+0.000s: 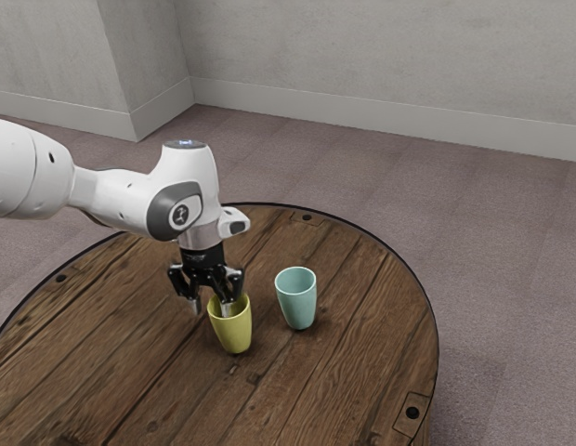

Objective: Place the left cup onto the right cup

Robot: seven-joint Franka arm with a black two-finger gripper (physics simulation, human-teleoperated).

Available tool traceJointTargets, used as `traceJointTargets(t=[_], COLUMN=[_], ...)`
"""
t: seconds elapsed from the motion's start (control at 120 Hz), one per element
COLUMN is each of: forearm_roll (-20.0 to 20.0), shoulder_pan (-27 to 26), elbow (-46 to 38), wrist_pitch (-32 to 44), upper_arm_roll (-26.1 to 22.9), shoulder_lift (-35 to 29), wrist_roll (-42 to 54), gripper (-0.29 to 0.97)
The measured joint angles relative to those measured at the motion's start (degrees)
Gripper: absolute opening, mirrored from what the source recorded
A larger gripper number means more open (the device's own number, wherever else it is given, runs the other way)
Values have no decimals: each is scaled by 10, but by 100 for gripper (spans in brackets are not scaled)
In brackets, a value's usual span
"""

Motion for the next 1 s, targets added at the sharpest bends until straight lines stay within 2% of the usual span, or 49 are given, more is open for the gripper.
traceJointTargets(t=[0.15, 0.35, 0.517, 0.85, 1.0], forearm_roll=[0, 1, 4, 13, 14], shoulder_pan=[0, 0, -3, -3, 0], elbow=[0, 0, 0, 1, 33], wrist_pitch=[8, 12, 13, -1, -11], upper_arm_roll=[-2, -9, -8, -8, -13], shoulder_lift=[0, 0, -11, -99, -121], wrist_roll=[-3, -7, -9, -22, -36], gripper=[3, -6, -9, -10, -10])
